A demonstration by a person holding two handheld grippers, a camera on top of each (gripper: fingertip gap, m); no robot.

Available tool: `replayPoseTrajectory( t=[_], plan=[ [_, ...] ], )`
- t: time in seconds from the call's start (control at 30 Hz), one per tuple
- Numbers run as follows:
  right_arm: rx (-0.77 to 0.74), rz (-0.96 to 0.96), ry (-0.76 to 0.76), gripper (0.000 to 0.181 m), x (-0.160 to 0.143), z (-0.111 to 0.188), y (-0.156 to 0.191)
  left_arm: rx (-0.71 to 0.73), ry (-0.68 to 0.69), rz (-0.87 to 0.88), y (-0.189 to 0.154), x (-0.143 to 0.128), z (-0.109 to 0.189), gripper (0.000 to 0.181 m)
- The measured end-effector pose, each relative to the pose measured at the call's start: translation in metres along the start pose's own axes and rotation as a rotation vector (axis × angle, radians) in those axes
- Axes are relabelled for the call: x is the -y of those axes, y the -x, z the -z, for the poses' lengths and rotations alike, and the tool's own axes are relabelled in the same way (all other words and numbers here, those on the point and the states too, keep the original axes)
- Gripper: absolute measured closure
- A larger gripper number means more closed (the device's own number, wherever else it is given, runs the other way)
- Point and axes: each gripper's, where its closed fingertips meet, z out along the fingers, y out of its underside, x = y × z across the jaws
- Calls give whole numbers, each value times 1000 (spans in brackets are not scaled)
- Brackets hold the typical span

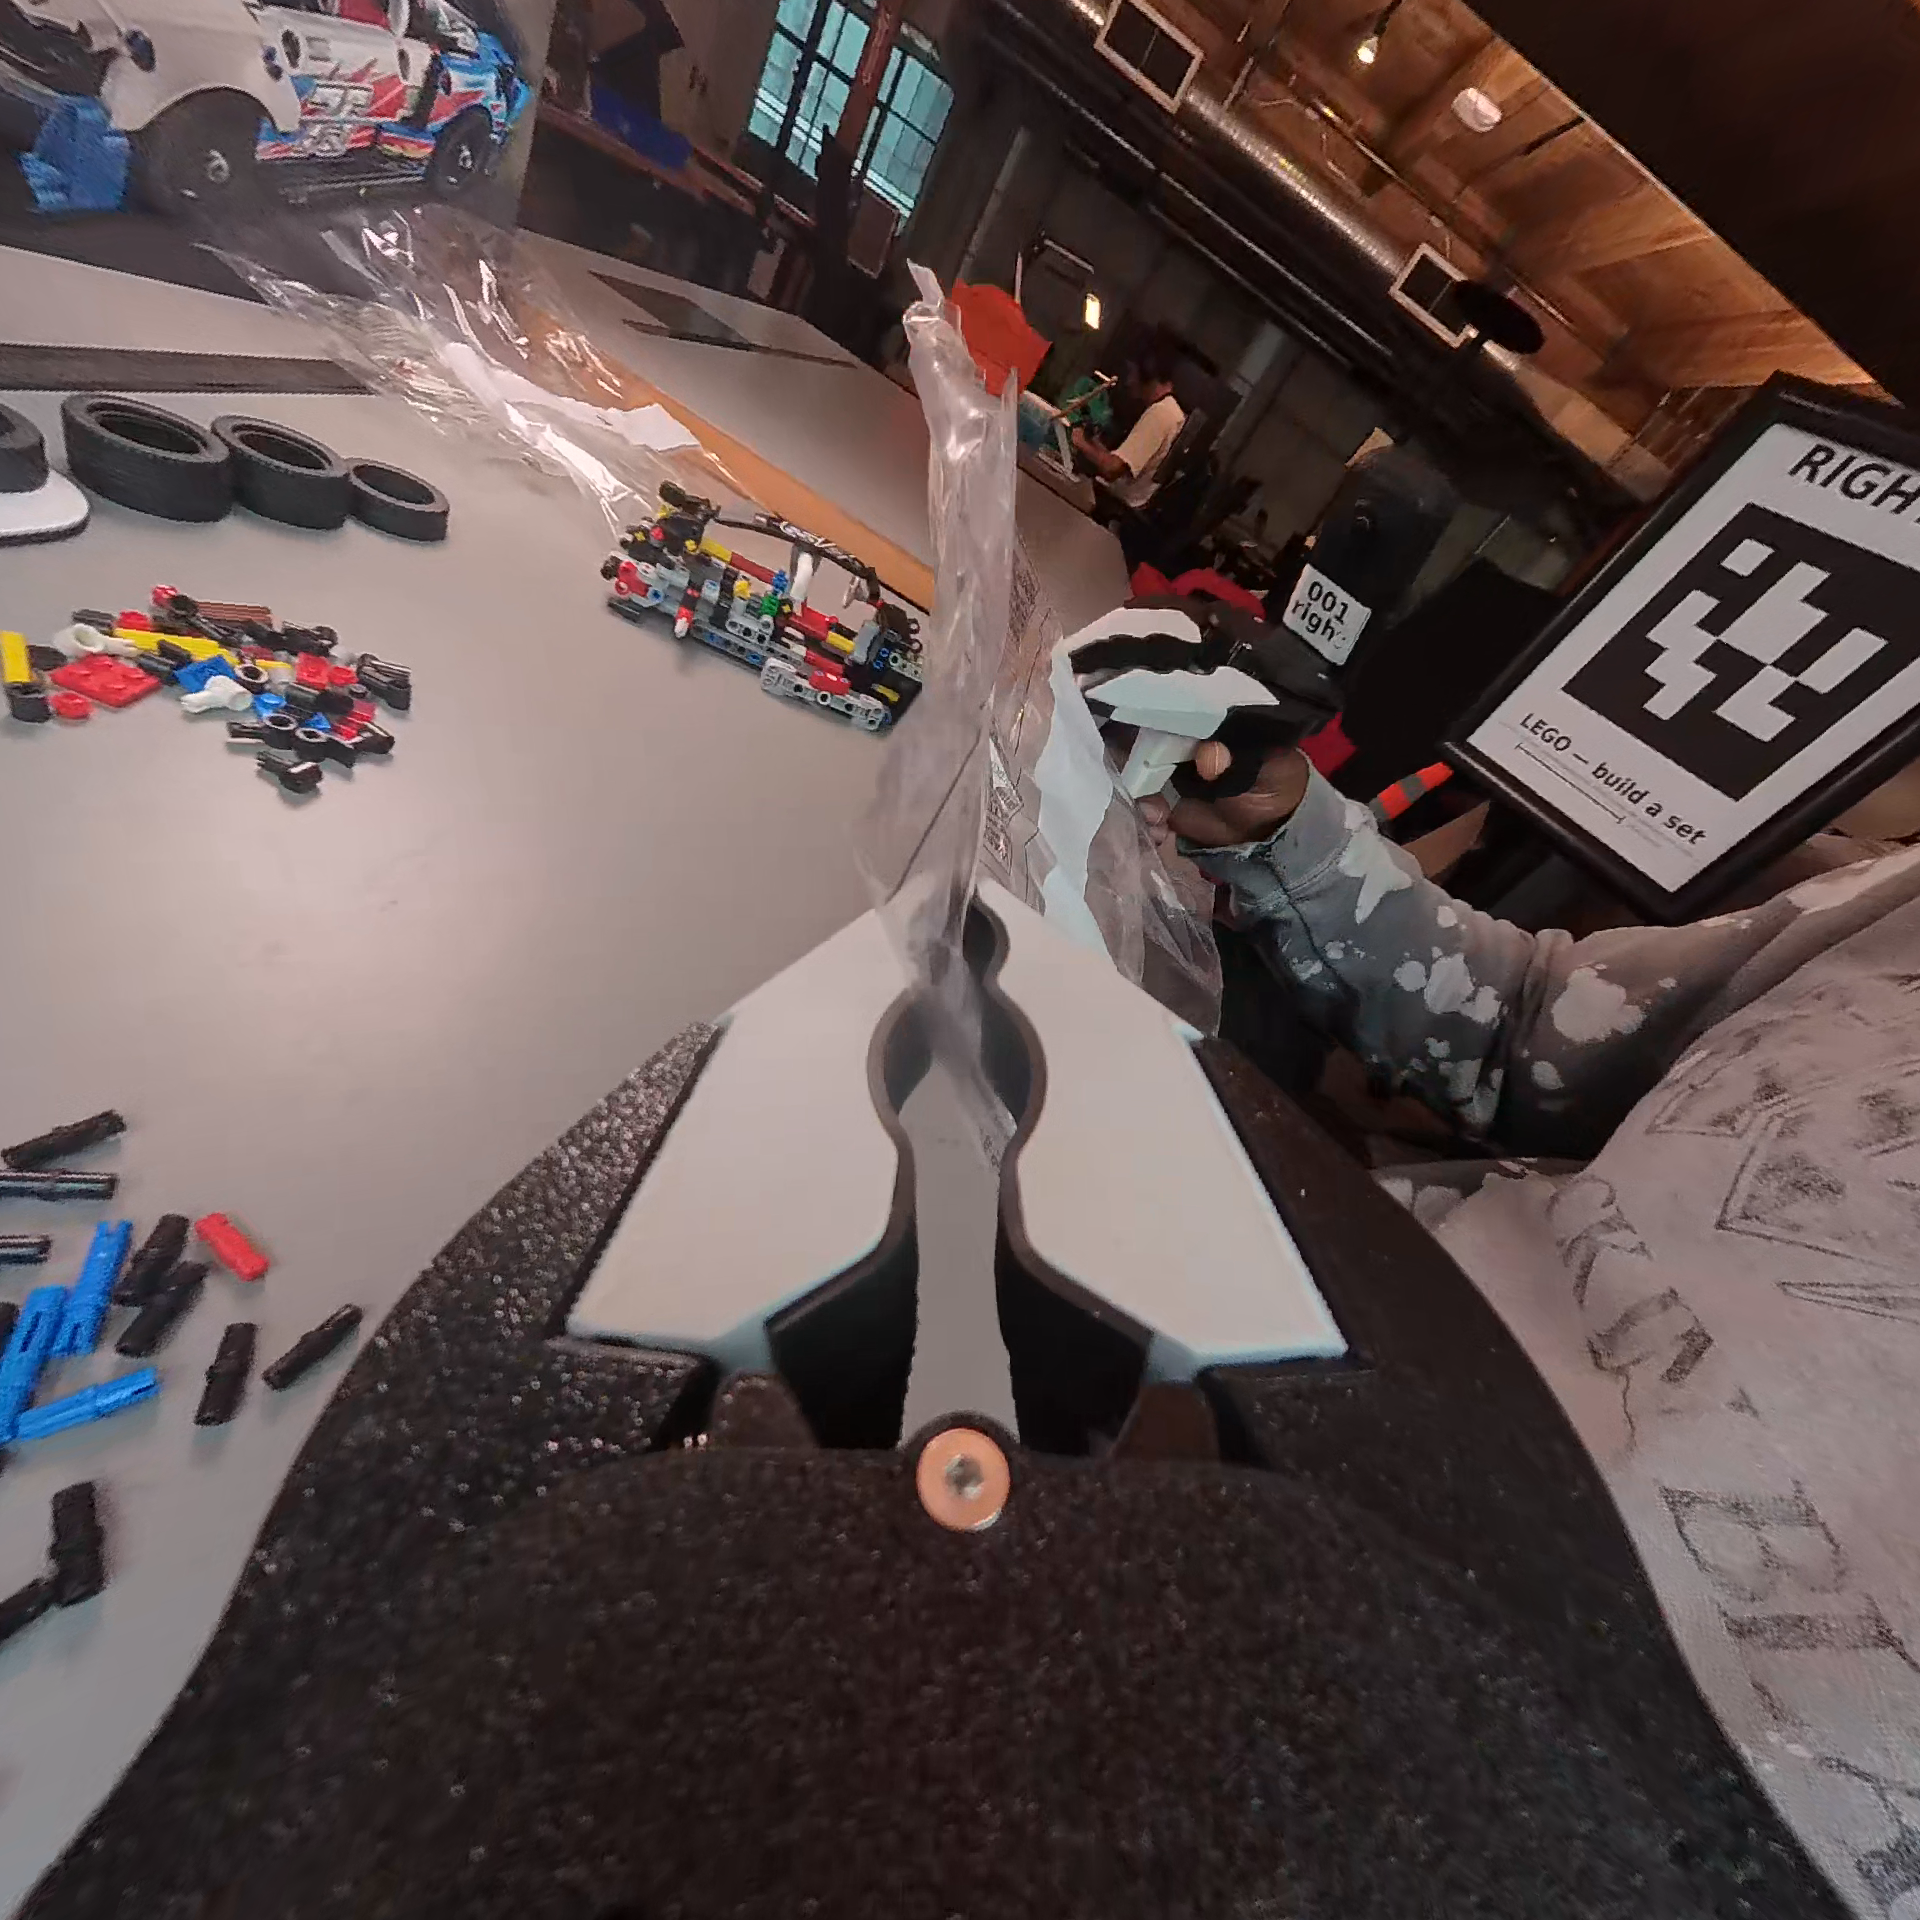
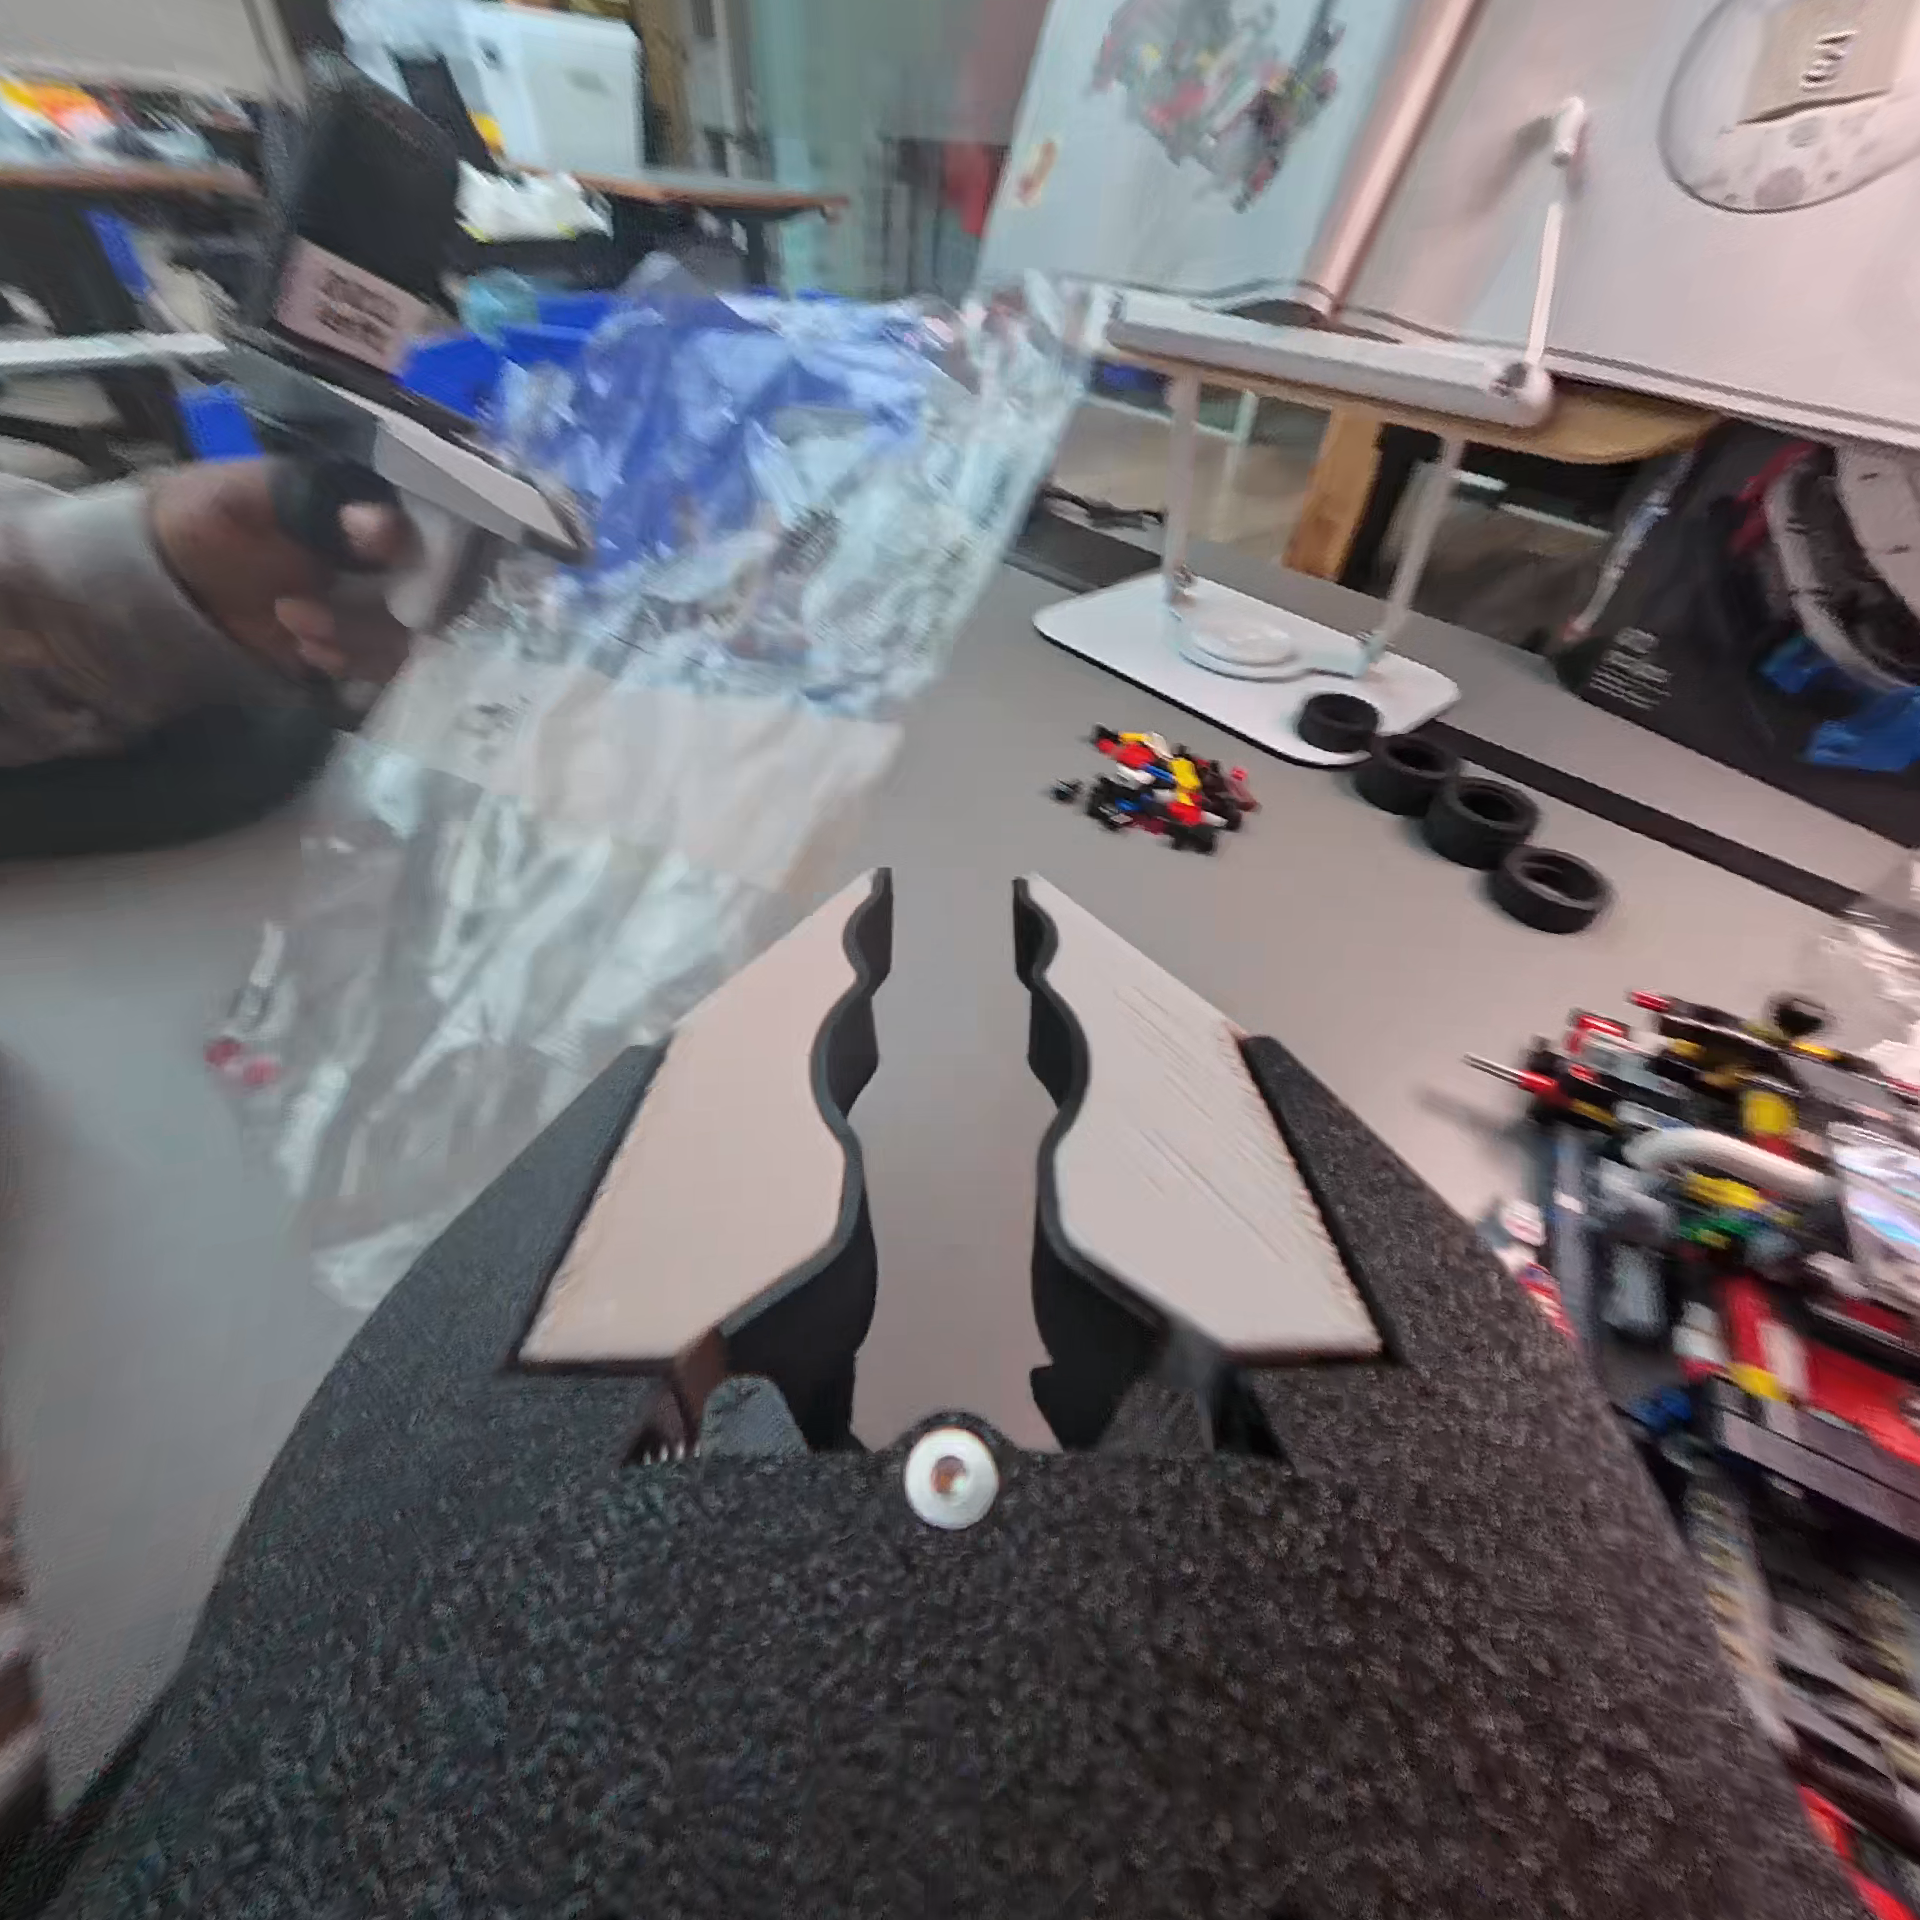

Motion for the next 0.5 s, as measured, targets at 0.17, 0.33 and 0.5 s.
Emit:
replayPoseTrajectory(
  t=[0.17, 0.33, 0.5],
  plan=[
    [-425, 171, 400, 102, -39, 42, -128, 6, -70, 20, 8, 18, 20, 181],
    [-363, -88, 740, 75, -121, 52, -170, 29, -97, 8, 13, 26, 31, 181],
    [-366, -205, 720, 100, -133, 52, -182, 64, -94, 1, 19, 23, 34, 181]
  ],
)
